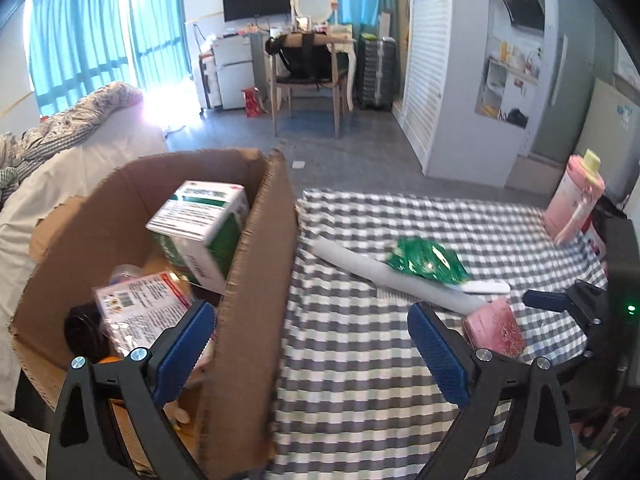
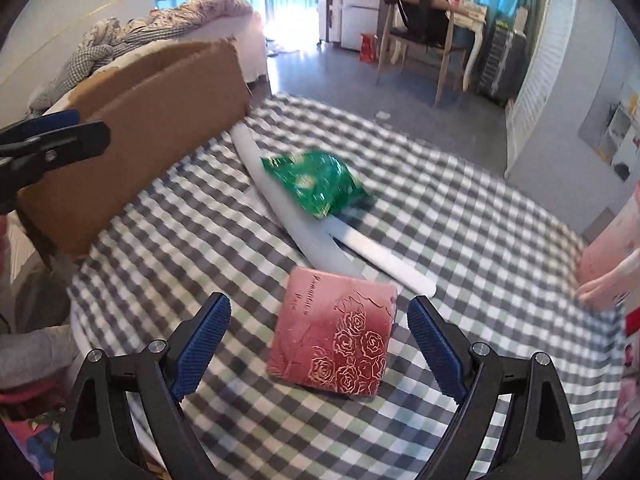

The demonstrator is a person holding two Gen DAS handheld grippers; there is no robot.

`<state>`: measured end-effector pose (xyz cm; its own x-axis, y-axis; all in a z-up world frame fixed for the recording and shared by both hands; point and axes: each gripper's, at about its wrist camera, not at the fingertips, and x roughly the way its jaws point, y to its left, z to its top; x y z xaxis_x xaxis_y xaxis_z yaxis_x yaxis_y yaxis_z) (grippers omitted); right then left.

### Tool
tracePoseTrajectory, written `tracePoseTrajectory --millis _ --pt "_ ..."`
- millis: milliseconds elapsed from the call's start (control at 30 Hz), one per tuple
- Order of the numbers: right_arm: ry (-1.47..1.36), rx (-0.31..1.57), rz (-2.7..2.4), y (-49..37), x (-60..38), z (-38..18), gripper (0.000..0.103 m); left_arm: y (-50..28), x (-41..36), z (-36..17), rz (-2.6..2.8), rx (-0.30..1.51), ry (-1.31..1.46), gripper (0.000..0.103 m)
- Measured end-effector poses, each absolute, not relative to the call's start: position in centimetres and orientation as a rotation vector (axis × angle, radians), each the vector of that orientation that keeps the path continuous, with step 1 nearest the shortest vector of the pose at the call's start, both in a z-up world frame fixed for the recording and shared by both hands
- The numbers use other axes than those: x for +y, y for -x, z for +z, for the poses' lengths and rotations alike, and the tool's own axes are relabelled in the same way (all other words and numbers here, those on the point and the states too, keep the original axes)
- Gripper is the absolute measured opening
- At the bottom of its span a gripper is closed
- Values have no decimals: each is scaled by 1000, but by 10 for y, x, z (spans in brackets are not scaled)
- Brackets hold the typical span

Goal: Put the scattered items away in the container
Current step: 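Move both grippers back to the table and grasp the pink notebook with the right gripper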

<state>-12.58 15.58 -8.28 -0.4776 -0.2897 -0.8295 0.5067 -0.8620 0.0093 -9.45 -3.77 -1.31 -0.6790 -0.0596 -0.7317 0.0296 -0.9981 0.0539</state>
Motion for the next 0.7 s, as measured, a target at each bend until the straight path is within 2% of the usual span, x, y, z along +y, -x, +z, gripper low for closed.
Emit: tracePoseTrajectory --millis 233,300,367,700 --pt "-1299 296 -2354 139 158 -106 90 95 -28 -13 -2800 -120 -1229 103" --pt "-1313 325 -2367 140 156 -112 84 94 -24 -9 -2807 -139 -1208 103" --pt "-1293 334 -2375 137 155 -109 72 92 -17 -5 -2836 -166 -1181 103" --pt "-1216 238 -2468 123 192 -74 71 109 15 -10 -2898 -218 -1213 103"
